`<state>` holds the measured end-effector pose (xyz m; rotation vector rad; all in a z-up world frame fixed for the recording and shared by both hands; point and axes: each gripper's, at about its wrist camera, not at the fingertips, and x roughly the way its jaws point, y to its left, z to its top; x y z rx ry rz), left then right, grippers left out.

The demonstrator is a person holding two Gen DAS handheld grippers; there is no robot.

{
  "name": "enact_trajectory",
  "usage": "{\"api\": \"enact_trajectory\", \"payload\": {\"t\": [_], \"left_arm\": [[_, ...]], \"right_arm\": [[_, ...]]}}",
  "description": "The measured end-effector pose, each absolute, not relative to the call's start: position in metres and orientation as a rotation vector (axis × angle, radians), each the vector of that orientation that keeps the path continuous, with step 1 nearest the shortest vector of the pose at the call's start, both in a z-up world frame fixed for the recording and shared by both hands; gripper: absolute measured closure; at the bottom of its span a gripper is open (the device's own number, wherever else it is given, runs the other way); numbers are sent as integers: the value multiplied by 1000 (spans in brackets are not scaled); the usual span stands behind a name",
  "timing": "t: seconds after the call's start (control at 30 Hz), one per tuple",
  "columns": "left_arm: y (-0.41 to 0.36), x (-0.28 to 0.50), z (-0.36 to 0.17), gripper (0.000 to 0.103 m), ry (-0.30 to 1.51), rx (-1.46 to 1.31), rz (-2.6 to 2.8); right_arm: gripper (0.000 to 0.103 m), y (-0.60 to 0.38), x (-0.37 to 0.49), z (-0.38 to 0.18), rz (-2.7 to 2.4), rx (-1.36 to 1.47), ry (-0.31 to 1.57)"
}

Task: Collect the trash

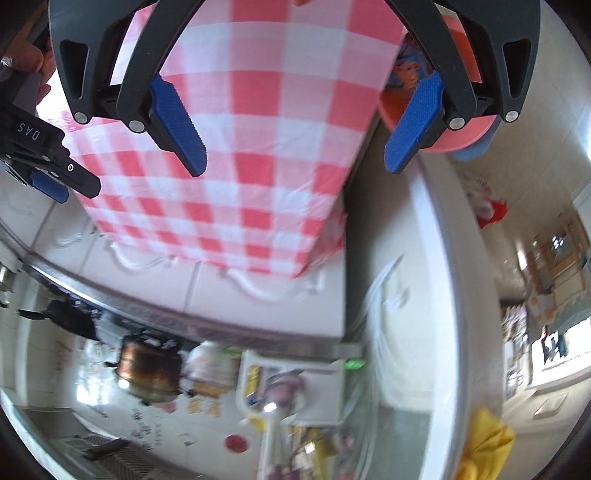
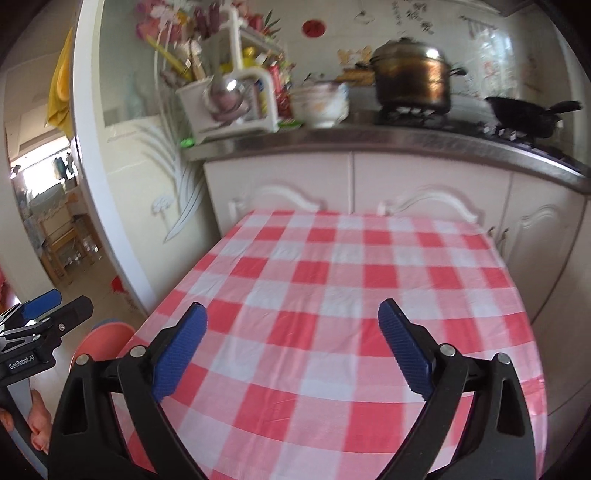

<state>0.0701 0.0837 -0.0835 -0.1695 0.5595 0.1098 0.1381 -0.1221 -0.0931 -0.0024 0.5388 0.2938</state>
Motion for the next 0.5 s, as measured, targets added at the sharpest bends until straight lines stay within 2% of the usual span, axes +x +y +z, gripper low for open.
{"api": "enact_trajectory", "payload": {"t": [0.5], "left_arm": [[6, 46, 1, 6, 422, -152, -41]], "right_arm": [[4, -202, 45, -4, 44, -27, 258]]}}
